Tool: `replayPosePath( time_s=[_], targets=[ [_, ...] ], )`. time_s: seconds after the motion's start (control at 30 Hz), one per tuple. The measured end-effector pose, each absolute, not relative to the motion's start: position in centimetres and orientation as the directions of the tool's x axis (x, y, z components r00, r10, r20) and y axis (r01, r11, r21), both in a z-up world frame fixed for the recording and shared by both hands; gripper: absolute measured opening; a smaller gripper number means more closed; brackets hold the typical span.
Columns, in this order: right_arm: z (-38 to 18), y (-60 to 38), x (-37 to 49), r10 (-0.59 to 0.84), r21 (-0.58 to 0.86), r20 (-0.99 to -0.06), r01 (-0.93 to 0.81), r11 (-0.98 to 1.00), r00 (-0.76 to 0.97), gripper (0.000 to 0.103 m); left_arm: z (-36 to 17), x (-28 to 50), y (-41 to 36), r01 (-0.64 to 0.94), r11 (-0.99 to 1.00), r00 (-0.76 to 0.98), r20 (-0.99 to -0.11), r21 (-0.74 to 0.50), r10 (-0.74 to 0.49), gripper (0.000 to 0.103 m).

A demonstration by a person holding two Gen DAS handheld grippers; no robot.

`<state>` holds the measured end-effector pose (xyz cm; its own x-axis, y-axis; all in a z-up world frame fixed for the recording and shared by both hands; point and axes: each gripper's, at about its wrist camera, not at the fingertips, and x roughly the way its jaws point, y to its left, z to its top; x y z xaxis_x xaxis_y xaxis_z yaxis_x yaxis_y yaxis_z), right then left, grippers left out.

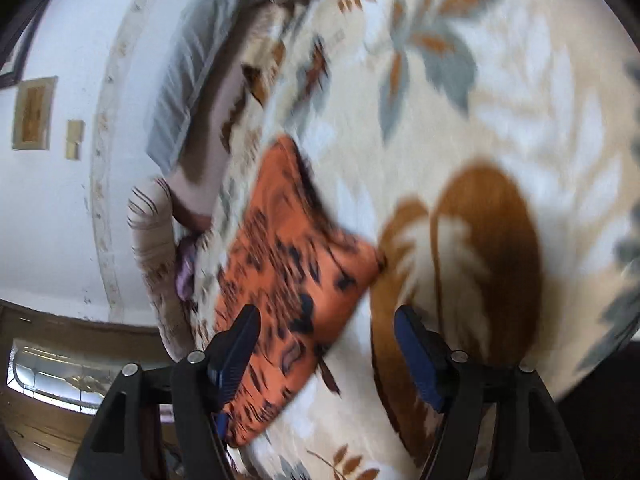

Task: Fold small clothes

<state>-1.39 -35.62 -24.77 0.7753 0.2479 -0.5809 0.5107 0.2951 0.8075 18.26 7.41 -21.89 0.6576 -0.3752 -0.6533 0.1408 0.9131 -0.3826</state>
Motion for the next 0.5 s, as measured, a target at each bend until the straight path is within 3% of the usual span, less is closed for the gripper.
replayPosePath(
  time_s=[0.17,0.3,0.37,0.4,0.5],
  targets=[
    [-25.5,-35.9,1.0,0.199,0.840,-0.532,0.483,0.245,0.823,0.073,-21.8,18.8,7.3,0.148,0.909,0.653,-0.651,-0.390,-0.386,0.050],
    [-25.3,-36.1,2.4,0.102,0.827,-0.535,0.495,0.264,0.839,0.072,-21.4,19.0,9.1,0.109,0.874,0.660,-0.623,-0.473,-0.420,0.051],
    [-24.9,-35.8,3.0,0.110,0.828,-0.528,0.482,0.286,0.842,0.050,-21.1,19.3,9.9,0.083,0.869,0.663,-0.624,-0.487,-0.414,0.052],
    [-24.6,-35.8,3.4,0.120,0.822,-0.536,0.485,0.299,0.835,0.029,-20.9,19.4,10.4,0.060,0.881,0.664,-0.640,-0.469,-0.386,0.052],
    [-21.7,-34.3,3.9,0.085,0.779,-0.557,0.484,0.399,0.826,0.028,-20.4,19.4,11.9,0.007,0.906,0.673,-0.668,-0.424,-0.318,0.052]
  ],
)
